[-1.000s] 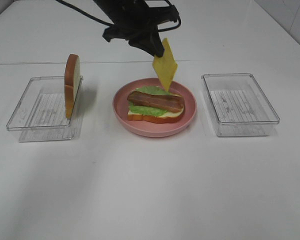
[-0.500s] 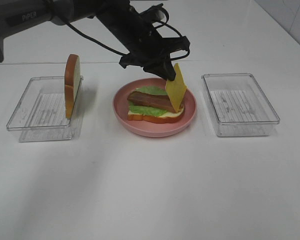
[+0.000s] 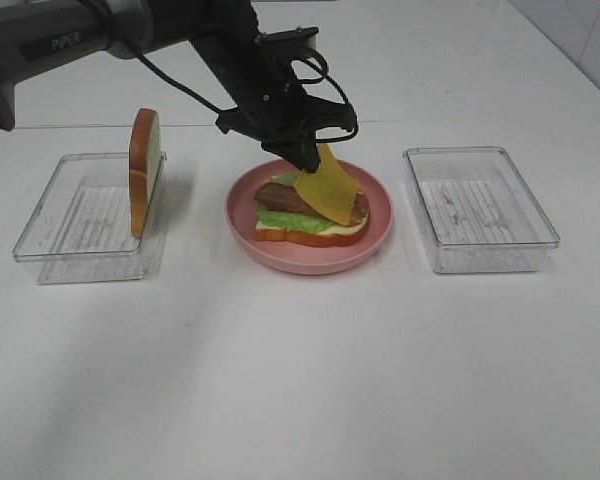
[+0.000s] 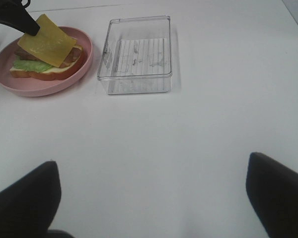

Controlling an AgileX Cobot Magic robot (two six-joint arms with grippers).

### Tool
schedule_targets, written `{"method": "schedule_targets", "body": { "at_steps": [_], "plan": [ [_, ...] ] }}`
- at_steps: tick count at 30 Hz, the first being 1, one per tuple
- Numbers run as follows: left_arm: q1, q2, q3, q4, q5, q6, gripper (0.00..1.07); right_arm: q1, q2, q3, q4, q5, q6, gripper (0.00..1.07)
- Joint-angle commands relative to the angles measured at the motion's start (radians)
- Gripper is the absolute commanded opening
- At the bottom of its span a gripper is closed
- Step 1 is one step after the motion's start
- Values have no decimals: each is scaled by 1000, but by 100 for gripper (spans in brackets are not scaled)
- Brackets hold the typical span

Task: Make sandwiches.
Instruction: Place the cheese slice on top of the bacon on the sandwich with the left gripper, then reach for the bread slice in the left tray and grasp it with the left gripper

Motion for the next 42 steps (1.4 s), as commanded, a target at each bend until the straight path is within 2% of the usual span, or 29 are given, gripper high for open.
{"method": "schedule_targets", "body": {
  "at_steps": [1,2,3,4,5,6,7,8,9,10,11,14,23,24,32,34,36,39,41,42],
  "plan": [
    [-2,0,-3,21,-8,-5,4,-3,-20,3,-4,-11,-5,94],
    [-2,0,-3,21,-8,-5,4,-3,-20,3,-4,-11,-5,94],
    [-2,0,-3,35,-8,-6,14,-3,-20,3,-4,-11,-5,94],
    [-2,0,-3,35,-8,-6,14,-3,-20,3,-4,-11,-5,94],
    [-2,-1,-3,53,-8,-19,35,-3,-20,3,-4,-11,-5,94],
    [-2,-4,-3,64,-8,-37,48,-3,-20,3,-4,-11,-5,94],
    [-2,-4,-3,64,-8,-37,48,-3,-20,3,-4,-11,-5,94],
    [-2,-16,-3,83,-3,-88,75,-3,-20,3,-4,-11,-5,94],
    [-2,-29,-5,98,1,-101,88,-3,-20,3,-4,-11,-5,94],
    [-2,-29,-5,98,1,-101,88,-3,-20,3,-4,-11,-5,94],
    [-2,-49,-12,125,28,-101,102,-3,-20,3,-4,-11,-5,94],
    [-2,-78,-39,163,86,-101,102,-3,-20,3,-4,-11,-5,94],
    [-2,-165,-91,177,266,-111,102,-3,-20,3,-4,-11,-5,94],
    [-2,-192,-101,208,327,-111,102,-3,-20,3,-4,-11,-5,94],
    [2,-312,-85,279,327,-122,101,-3,-20,3,-4,-11,-5,94],
    [2,-326,-67,299,327,-131,101,-3,-20,3,-4,-11,-5,94],
    [29,-398,63,336,327,-165,101,-3,-20,3,-4,-11,-5,94],
    [40,-413,99,336,327,-168,101,-3,-20,3,-4,-11,-5,94],
    [100,-452,233,336,327,-171,101,-3,-20,3,-4,-11,-5,94],
    [100,-452,233,336,327,-171,101,-3,-20,3,-4,-11,-5,94]
  ]
}}
